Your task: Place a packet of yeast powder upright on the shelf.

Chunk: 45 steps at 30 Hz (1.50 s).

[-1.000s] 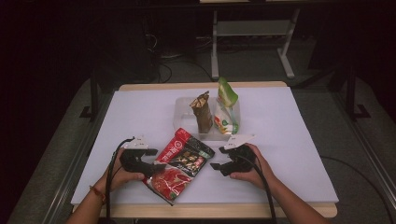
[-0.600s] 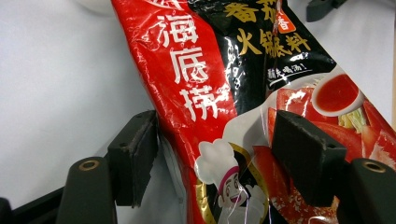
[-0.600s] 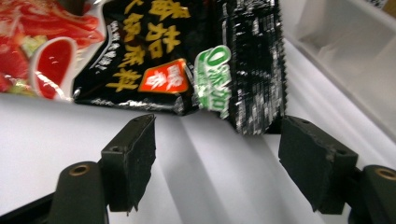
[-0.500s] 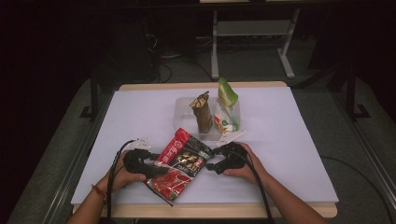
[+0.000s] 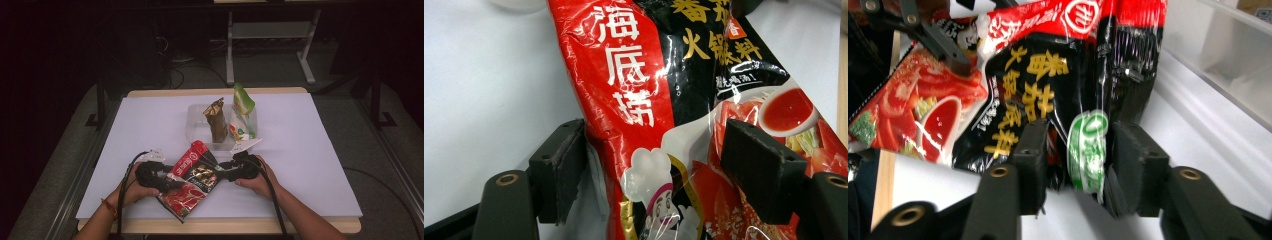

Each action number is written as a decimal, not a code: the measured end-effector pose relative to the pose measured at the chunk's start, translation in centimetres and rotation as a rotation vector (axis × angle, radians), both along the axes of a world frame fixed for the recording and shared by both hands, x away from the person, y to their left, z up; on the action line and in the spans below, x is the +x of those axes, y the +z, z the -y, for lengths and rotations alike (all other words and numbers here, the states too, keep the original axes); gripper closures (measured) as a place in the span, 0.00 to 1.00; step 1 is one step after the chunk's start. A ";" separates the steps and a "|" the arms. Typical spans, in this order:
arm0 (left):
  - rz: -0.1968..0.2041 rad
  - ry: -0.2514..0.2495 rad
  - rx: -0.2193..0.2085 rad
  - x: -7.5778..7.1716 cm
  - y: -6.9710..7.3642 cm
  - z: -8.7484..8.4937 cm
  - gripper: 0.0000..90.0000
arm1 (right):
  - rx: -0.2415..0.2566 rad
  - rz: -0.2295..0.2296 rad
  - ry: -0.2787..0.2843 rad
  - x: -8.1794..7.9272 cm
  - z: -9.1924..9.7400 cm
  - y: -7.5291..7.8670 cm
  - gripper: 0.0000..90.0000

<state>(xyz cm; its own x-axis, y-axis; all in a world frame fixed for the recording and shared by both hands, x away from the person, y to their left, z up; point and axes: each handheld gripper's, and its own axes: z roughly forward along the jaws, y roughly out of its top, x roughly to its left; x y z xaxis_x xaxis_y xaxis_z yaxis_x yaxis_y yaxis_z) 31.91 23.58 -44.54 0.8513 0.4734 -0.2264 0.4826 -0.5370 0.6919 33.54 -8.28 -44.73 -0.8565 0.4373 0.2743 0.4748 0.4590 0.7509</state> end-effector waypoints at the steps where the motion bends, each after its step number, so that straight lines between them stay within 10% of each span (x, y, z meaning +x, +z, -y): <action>1: -0.001 -0.002 -0.001 0.0 0.0 0.0 0.28 | -0.006 0.013 0.001 0.0 -0.1 0.0 0.69; 15: 0.028 -0.010 0.005 0.0 0.4 0.0 0.27 | -0.012 0.093 -0.055 -0.7 -0.3 0.5 0.97; 32: 0.004 -0.086 -0.001 1.0 2.2 0.3 0.18 | -0.018 0.397 0.000 -2.9 -2.2 5.6 0.99; 40: -0.029 -0.107 -0.040 1.8 2.2 0.1 0.19 | -0.010 0.451 0.000 -2.7 -3.1 6.6 1.00; 45: -0.031 -0.089 -0.098 2.3 2.6 -0.8 0.37 | 0.020 0.462 -0.018 -2.2 -2.9 7.1 1.00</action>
<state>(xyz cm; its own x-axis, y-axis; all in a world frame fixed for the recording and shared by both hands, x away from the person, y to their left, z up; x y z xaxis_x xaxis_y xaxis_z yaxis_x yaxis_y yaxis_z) 34.20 24.33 -41.95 0.8809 0.3705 -0.2944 0.4578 -0.5094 0.7287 31.39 -5.40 -37.59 -0.8834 0.4513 -0.1261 0.0957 0.4373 0.8942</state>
